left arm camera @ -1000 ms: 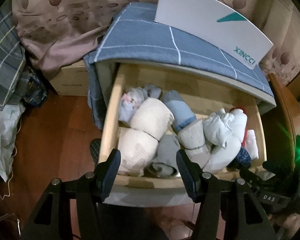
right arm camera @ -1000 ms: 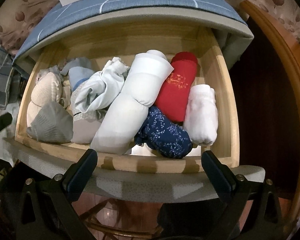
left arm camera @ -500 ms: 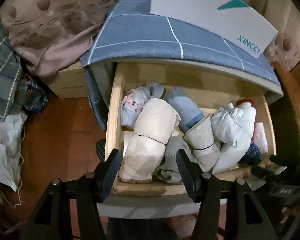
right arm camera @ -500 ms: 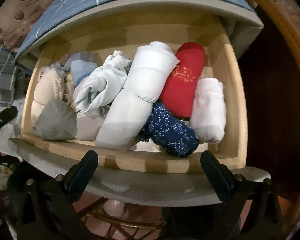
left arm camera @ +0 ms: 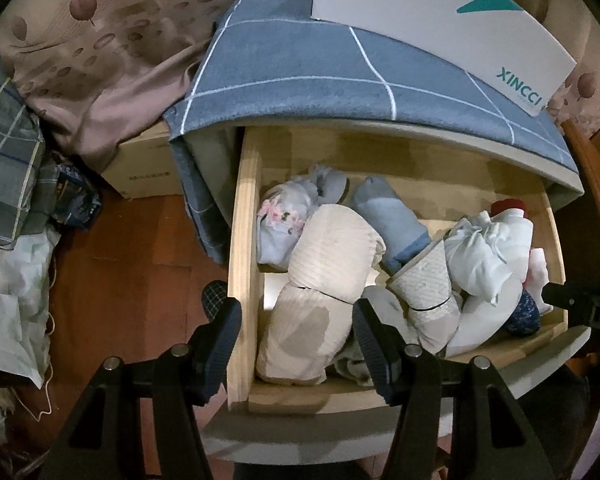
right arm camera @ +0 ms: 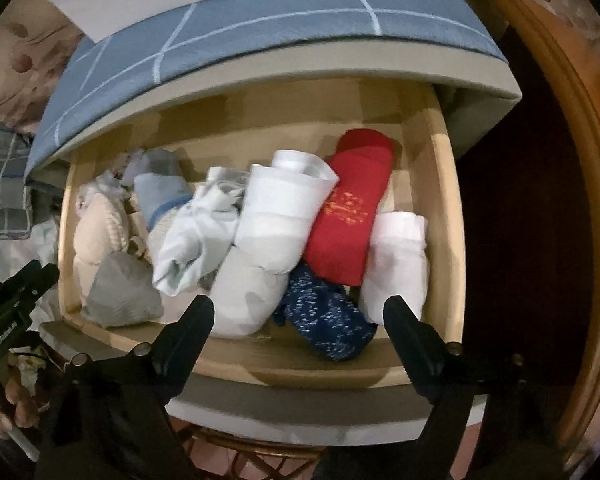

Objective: Take underwear out of drawer
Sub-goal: 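Lower the left gripper onto the beige rolled underwear and close it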

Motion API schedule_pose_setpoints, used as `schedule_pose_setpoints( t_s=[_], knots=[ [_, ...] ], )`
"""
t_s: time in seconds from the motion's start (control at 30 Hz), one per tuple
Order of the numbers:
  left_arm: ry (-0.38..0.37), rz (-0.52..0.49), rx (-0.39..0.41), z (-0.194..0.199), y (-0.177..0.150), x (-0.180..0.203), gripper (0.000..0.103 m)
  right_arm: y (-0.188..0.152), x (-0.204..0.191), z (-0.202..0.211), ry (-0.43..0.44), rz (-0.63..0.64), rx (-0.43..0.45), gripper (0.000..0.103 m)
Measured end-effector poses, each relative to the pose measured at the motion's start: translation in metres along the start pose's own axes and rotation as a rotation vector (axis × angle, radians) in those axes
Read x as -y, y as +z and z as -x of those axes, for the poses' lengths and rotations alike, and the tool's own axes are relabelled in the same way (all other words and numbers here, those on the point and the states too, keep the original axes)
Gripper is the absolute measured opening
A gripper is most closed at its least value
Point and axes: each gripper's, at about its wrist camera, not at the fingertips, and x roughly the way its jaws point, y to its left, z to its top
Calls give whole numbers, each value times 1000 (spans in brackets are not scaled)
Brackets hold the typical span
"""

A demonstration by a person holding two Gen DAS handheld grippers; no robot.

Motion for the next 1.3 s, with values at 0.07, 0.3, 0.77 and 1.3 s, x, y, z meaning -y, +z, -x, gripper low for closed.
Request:
schedule_pose_setpoints(
  t_s=[0.07, 0.3, 0.77, 1.3],
  knots=[
    [-10, 11, -9, -3, 2, -3, 59, 1, 0, -4, 20, -10, -15, 68],
    [-27, 42, -32, -13, 5, -7, 59, 4, -17, -19, 54, -8, -26, 58],
    [-9, 21, -71, -32, 8, -9, 59, 12, -30, -69, 63, -55, -66, 53],
    [4, -50, -130, -53, 13, 17, 59, -7, -17, -55, 31, -24, 17, 37]
  ],
)
